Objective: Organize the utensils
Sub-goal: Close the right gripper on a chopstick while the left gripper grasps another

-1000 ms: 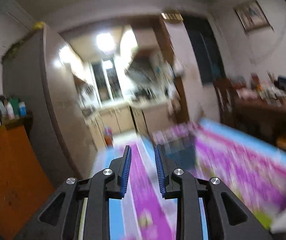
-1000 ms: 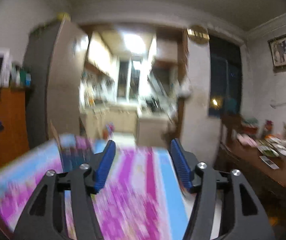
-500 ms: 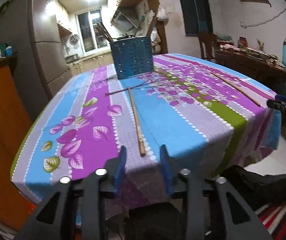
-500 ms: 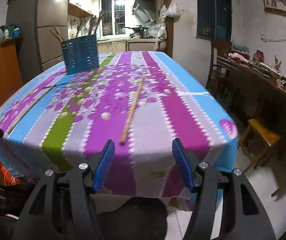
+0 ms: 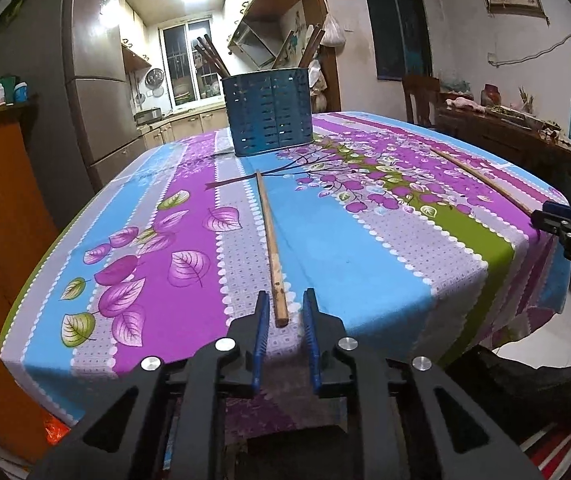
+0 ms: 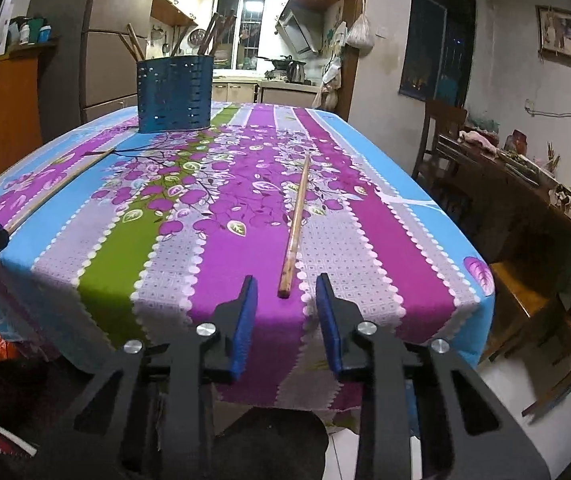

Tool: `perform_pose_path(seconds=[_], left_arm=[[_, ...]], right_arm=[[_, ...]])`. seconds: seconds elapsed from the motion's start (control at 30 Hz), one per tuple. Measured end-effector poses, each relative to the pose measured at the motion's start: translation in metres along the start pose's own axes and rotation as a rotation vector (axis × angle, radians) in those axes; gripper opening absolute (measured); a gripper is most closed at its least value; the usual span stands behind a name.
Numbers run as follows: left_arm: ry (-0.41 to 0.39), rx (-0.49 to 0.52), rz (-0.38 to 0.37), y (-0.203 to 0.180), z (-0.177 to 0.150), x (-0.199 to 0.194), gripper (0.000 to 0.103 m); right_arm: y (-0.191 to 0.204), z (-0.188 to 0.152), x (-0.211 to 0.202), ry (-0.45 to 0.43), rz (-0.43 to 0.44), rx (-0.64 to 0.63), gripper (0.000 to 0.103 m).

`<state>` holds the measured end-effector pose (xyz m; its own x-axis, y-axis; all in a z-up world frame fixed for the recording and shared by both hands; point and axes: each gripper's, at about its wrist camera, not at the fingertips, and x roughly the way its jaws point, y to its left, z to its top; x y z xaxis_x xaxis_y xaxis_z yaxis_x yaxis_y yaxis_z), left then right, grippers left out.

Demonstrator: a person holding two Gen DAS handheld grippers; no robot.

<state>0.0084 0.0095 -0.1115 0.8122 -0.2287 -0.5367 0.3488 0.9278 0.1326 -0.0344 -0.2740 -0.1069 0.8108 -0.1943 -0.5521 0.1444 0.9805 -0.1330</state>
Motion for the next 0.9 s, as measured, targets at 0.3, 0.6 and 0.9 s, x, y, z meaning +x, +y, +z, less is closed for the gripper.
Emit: perform_pose_path(seconds=[0.3, 0.6, 0.9], left_arm=[[-0.025, 0.001, -0.019, -0.001, -0.003, 0.002, 0.01], [-0.039, -0.024, -0.053, 0.004, -0.005, 0.002, 0.009], [-0.04, -0.012, -0.028, 0.004, -0.005, -0.002, 0.007]], right_arm=[[-0.01, 0.0, 0.008, -0.011, 0.067, 0.092, 0.01], [-0.019, -0.006, 0.007, -0.039, 0.104, 0.179, 0.005], [-0.021, -0.007, -0.002, -0.044, 0.106, 0.19, 0.005]])
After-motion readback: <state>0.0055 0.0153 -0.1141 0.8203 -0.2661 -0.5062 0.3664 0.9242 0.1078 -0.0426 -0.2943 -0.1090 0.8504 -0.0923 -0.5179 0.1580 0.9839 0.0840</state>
